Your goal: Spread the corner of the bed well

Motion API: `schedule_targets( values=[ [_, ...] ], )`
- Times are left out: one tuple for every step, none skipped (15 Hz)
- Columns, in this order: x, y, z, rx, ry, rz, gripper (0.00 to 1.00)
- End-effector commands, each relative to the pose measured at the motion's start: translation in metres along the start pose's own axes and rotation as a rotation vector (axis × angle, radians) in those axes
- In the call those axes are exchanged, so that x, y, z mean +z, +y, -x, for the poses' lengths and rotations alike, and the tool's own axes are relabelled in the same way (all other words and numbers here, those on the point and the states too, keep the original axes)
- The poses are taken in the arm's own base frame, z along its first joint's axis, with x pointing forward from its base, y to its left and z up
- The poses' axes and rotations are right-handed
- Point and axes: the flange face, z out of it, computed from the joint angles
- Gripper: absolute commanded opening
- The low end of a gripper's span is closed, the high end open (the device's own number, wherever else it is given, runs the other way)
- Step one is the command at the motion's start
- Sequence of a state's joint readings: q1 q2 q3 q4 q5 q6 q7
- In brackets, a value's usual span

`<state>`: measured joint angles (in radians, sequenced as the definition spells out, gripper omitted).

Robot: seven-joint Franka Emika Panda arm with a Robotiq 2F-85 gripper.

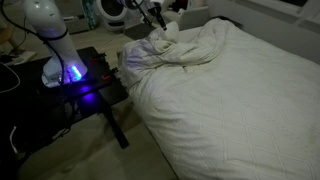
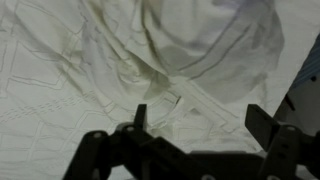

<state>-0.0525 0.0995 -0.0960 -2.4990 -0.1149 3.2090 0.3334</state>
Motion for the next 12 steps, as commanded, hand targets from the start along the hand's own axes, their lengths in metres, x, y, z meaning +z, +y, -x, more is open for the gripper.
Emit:
schedule_targets(
  values=[
    [0.039, 0.035, -0.02, -0.09, -0.058, 0.091, 1.0],
    [0.05, 0.039, -0.02, -0.093, -0.087, 0.111, 1.0],
    [0.027, 0.032, -0.011, -0.053, -0.051, 0.074, 1.0],
    [0.037, 0.041, -0.013, -0.058, -0.066, 0.094, 1.0],
    [0.045, 0.045, -0.014, -0.061, -0.073, 0.104, 1.0],
    [0.051, 0.045, -0.014, -0.063, -0.077, 0.107, 1.0],
    [0.054, 0.044, -0.014, -0.067, -0.079, 0.107, 1.0],
    [0.054, 0.041, -0.014, -0.071, -0.079, 0.105, 1.0],
    [0.054, 0.039, -0.014, -0.075, -0.078, 0.102, 1.0],
    [0.054, 0.038, -0.014, -0.075, -0.078, 0.102, 1.0],
    [0.054, 0.038, -0.014, -0.075, -0.078, 0.102, 1.0],
    [0.054, 0.039, -0.015, -0.075, -0.077, 0.102, 1.0]
  ],
)
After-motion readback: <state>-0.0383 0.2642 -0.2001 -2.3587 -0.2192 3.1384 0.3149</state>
